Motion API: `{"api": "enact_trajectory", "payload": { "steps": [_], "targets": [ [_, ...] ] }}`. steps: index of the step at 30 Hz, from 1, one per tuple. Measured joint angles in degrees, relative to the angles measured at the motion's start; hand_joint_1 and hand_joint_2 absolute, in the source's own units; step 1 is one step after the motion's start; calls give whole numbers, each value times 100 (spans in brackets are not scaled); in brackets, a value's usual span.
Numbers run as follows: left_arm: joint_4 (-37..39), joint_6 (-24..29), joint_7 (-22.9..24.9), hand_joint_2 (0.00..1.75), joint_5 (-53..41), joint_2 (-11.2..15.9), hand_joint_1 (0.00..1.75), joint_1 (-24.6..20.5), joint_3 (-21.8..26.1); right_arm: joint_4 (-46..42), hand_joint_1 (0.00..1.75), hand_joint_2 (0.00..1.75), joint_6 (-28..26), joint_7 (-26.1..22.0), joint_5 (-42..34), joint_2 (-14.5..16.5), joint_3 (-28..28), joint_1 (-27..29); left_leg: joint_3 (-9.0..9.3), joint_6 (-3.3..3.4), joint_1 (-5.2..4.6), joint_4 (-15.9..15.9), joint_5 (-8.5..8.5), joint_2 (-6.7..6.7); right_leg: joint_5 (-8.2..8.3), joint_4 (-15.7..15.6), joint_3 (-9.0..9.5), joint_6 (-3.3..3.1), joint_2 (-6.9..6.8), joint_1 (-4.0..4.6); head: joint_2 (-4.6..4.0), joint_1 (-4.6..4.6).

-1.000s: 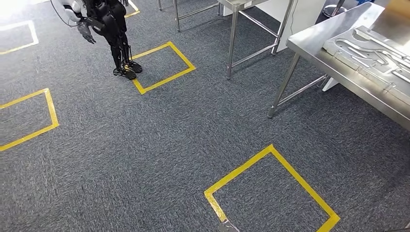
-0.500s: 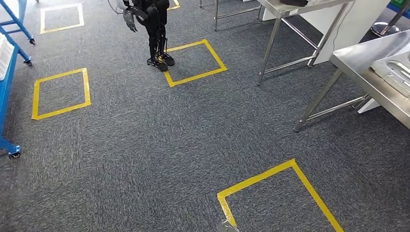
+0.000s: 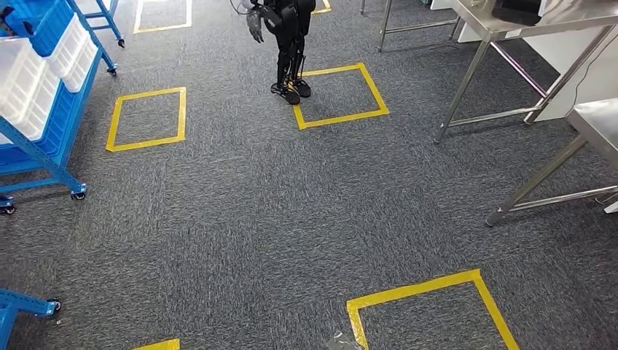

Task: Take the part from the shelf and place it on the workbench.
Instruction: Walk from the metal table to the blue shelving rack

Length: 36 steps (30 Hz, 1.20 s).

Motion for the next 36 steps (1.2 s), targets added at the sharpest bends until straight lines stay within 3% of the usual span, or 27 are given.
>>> {"api": "enact_trajectory", "payload": {
  "steps": [2,4,6,7,8,10,12,15,17,19,21,22,23,24,26,28,30,32,34,36],
  "targets": [
    [0,-37,21,175,-16,3,0,-1,5,-1,0,0,-2,5,1,17,-1,-18,-163,-42,-3,338,-201,293,28,-61,28,-90,-155,-3,0,-1],
    [0,-89,42,87,-33,4,0,-22,7,-1,0,0,-4,6,-4,20,-1,-8,-523,-68,4,1099,-576,581,20,-73,40,-142,-340,32,0,-1],
    [0,-137,64,0,-36,4,0,-17,7,1,0,0,-8,5,-13,18,-1,7,-797,-92,22,1671,-757,649,6,-71,41,-154,-518,58,0,0],
    [0,-154,74,0,-36,6,0,-7,7,1,0,0,-10,3,-15,18,-1,7,-775,-96,27,1647,-688,666,-2,-70,46,-153,-593,65,0,0],
    [0,-166,82,0,-35,9,0,1,8,1,0,0,-10,0,-16,19,-1,5,-633,-90,29,1390,-527,697,-12,-70,57,-146,-662,68,0,0],
    [0,-184,92,0,-34,18,0,-5,10,0,0,0,-9,-9,-18,21,-1,2,-161,-43,-5,525,-175,925,-44,-66,96,-112,-788,89,0,0],
    [0,-198,103,0,-33,22,0,-23,12,0,0,0,-6,-18,-21,21,-1,-1,105,25,-55,19,-44,1100,-74,-62,127,-60,-889,116,0,1],
    [0,-231,132,0,-19,33,0,-10,29,-2,0,0,3,-32,-24,31,-1,-21,103,108,-70,-57,-27,960,-102,-68,166,24,-985,108,0,0],
    [0,-253,142,0,-5,37,0,-8,40,-6,0,0,10,-44,-24,36,-1,-34,126,177,-41,-114,14,839,-269,140,97,77,-737,84,0,1],
    [0,-269,142,0,11,37,0,-28,44,-6,0,0,16,-51,-24,32,-1,-22,130,225,-30,-132,40,710,-628,796,-214,95,-408,63,0,1],
    [0,-278,141,0,23,37,0,-31,46,-3,0,0,18,-51,-24,23,-1,2,119,238,-36,-125,46,554,-857,1483,-579,101,-311,55,0,2],
    [0,-280,141,0,27,37,0,-24,47,-2,0,0,20,-51,-24,18,-1,9,118,236,-38,-117,45,470,-805,1571,-652,103,-300,50,0,1],
    [0,-281,141,0,29,37,0,-18,49,-1,0,0,21,-55,-24,15,-1,11,120,231,-37,-106,43,385,-652,1451,-626,103,-291,41,0,1],
    [0,-283,141,0,32,34,0,-14,51,-1,0,0,24,-60,-25,14,-1,8,123,219,-34,-89,36,301,-419,1126,-497,100,-255,28,0,1],
    [0,-285,141,0,32,30,0,-19,54,-1,0,0,25,-72,-27,13,-2,3,103,172,-32,-30,12,148,-73,399,-188,90,-27,-4,0,1],
    [0,-287,142,0,26,28,0,-21,56,-1,0,0,26,-84,-31,12,-3,0,58,97,-24,9,5,31,5,95,-65,62,120,-5,0,1],
    [0,-288,144,0,20,28,0,-5,57,-1,0,0,27,-95,-34,12,-6,-6,21,15,-4,2,16,-36,26,62,-61,-5,21,16,0,0],
    [0,-288,145,0,19,30,0,1,57,-1,0,0,27,-103,-34,14,-8,-13,-68,-39,-3,164,-95,181,58,5,-42,-90,-111,22,0,0],
    [0,-291,144,0,20,29,0,-26,58,-1,0,0,30,-108,-34,12,-8,-2,-338,-67,-5,740,-413,507,62,-24,-33,-147,-280,41,0,0],
    [0,-299,140,0,23,25,0,-35,58,-1,0,0,39,-111,-34,3,-9,14,-657,-95,11,1417,-688,618,49,-23,-36,-171,-459,70,0,0]
  ]
}}
